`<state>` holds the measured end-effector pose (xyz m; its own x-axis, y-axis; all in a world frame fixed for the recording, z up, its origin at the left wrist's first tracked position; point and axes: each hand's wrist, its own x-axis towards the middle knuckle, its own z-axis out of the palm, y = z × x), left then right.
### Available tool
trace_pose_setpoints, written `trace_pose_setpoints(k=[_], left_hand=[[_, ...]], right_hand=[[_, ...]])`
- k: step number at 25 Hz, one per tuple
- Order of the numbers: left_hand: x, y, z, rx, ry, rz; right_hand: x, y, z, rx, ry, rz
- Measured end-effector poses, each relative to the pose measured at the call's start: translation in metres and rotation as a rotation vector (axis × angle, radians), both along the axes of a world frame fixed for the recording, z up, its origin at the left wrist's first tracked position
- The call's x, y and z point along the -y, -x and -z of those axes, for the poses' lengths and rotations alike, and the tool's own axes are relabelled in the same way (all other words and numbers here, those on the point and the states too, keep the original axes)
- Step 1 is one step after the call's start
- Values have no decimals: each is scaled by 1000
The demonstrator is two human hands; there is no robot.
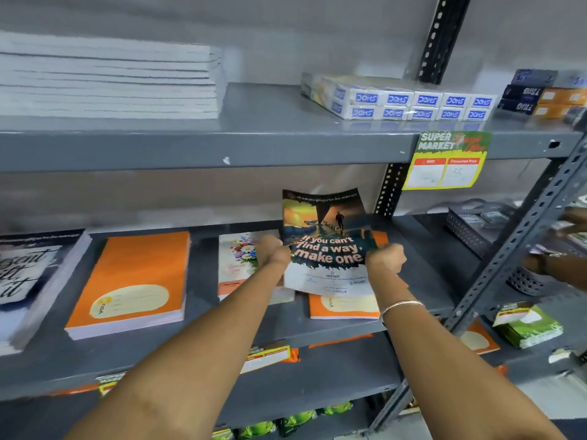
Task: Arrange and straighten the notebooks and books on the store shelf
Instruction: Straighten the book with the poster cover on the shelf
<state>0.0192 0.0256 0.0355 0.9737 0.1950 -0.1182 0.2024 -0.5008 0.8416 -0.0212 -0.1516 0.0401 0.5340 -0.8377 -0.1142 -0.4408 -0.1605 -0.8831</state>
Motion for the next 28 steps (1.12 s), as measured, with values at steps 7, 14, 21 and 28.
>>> trace_pose_setpoints(k=[7, 14, 21, 28], left_hand=[[-174, -2, -17, 99, 3, -197], [-415, 20, -17, 145, -16, -333], [-561, 42, 10, 59, -108, -364], [-612, 54, 49, 9, -110, -392]], right_hand=[[-154, -31, -22, 107, 1, -276], [-392, -33, -8, 80, -78, -502], [-541, -29, 20, 20, -151, -473], [-594, -16, 51, -58, -129, -484]])
